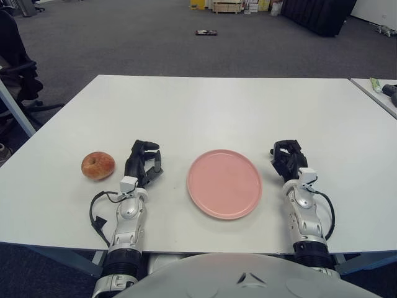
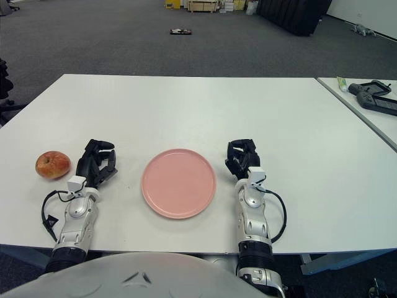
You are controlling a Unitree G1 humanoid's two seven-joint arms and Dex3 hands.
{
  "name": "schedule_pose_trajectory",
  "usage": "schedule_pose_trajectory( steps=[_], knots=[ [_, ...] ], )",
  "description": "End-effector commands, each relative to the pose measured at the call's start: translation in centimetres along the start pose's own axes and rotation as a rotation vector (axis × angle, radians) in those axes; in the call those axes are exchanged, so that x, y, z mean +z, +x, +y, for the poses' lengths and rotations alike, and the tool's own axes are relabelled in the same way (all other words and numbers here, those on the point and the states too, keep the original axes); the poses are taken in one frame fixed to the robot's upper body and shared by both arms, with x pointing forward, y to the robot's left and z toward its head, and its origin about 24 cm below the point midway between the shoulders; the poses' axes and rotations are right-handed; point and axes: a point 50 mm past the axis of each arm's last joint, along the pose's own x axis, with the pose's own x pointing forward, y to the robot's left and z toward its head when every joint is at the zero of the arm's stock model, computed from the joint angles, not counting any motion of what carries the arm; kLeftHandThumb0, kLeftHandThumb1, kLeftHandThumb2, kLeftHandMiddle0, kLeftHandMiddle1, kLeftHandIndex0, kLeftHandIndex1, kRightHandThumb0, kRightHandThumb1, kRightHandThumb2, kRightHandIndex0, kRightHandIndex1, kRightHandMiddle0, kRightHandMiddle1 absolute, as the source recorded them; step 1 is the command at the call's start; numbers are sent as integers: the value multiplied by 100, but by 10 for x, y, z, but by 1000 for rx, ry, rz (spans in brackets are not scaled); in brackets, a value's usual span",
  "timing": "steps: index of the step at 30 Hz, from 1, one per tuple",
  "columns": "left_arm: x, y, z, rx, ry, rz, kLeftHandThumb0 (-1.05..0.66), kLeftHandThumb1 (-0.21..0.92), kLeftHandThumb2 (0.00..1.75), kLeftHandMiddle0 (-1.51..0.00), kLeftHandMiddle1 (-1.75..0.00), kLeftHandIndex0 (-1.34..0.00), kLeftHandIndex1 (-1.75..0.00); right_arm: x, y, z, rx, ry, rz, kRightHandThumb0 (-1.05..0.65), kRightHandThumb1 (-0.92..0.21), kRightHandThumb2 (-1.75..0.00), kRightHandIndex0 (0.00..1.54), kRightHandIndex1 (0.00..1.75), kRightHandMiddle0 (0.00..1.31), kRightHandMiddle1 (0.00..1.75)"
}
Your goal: Put the apple into the plate.
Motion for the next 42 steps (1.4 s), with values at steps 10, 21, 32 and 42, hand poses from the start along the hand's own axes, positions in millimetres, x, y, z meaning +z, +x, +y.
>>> schedule_pose_trajectory(
  steps=[10, 21, 32, 42],
  knots=[
    [12, -17, -4, 286, 216, -244, -40, 59, 99, -70, -175, -41, -175, -15, -4, -2, -25, 11, 78, -36, -80, -69, 47, 128, 26, 175],
    [28, -17, 5, 577, 541, -636, -55, 83, 76, -20, -145, -9, -150, -15, -5, -2, -21, 12, 85, -36, -81, -68, 46, 127, 25, 175],
    [13, -16, 21, 952, 735, -576, -95, 70, 70, -1, -60, 0, -43, -15, -5, -1, -16, 9, 81, -36, -82, -67, 47, 127, 25, 175],
    [5, -9, 27, 963, 811, -395, -105, 74, 45, 0, -1, 0, -1, -15, -5, -1, -15, 5, 86, -36, -84, -64, 46, 126, 24, 175]
  ],
)
